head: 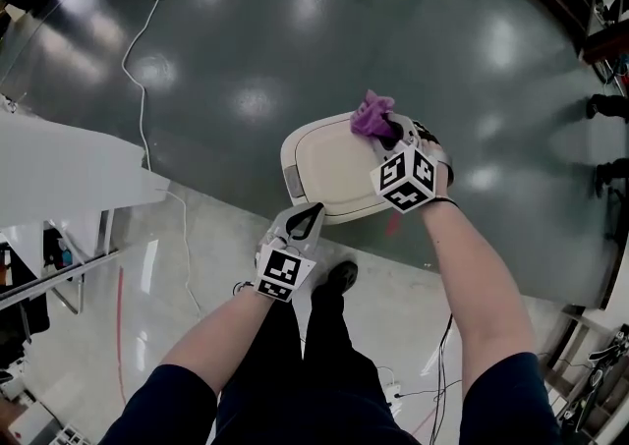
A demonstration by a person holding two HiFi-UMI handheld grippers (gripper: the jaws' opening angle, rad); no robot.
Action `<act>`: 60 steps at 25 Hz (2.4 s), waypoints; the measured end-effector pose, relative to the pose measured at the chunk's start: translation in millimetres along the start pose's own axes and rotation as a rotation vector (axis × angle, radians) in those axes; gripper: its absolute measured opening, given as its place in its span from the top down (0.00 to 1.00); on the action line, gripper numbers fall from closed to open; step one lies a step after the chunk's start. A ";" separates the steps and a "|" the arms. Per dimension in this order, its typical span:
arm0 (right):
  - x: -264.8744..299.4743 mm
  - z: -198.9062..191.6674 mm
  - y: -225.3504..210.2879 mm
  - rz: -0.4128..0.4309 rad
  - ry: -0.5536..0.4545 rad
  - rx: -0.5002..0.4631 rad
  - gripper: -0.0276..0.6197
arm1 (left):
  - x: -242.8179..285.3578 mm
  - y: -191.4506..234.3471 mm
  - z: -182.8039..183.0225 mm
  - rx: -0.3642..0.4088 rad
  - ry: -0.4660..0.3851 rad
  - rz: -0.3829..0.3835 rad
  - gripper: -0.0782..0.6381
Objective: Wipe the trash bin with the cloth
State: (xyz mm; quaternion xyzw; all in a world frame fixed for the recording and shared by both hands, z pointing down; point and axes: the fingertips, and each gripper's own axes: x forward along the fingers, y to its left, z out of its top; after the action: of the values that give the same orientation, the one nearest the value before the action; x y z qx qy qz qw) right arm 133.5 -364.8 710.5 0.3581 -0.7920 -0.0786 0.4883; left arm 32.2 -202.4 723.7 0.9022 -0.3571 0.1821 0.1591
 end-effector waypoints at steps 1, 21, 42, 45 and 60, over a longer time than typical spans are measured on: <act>-1.8 -8.0 -5.3 -0.010 0.011 0.018 0.85 | -0.1 -0.2 -0.3 0.002 0.002 0.000 0.90; -18.2 0.7 38.7 -0.010 -0.013 0.168 0.85 | -19.0 5.7 -8.2 0.013 0.038 0.014 0.90; -18.8 87.0 148.9 0.184 -0.136 -0.099 0.85 | -24.1 15.7 -19.7 -0.023 0.009 0.017 0.90; -25.8 63.8 132.6 0.161 -0.115 -0.089 0.85 | -24.5 15.9 -19.9 -0.016 0.010 0.019 0.90; -74.8 -99.1 48.3 -0.006 0.070 0.136 0.85 | -23.4 13.1 -18.2 0.013 0.042 0.045 0.90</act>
State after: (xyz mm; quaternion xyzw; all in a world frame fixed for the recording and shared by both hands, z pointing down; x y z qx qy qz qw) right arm 212.0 -259.0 730.4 0.3956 -0.7768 -0.0136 0.4897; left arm 3.2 -190.1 731.5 0.8910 -0.3728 0.2066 0.1564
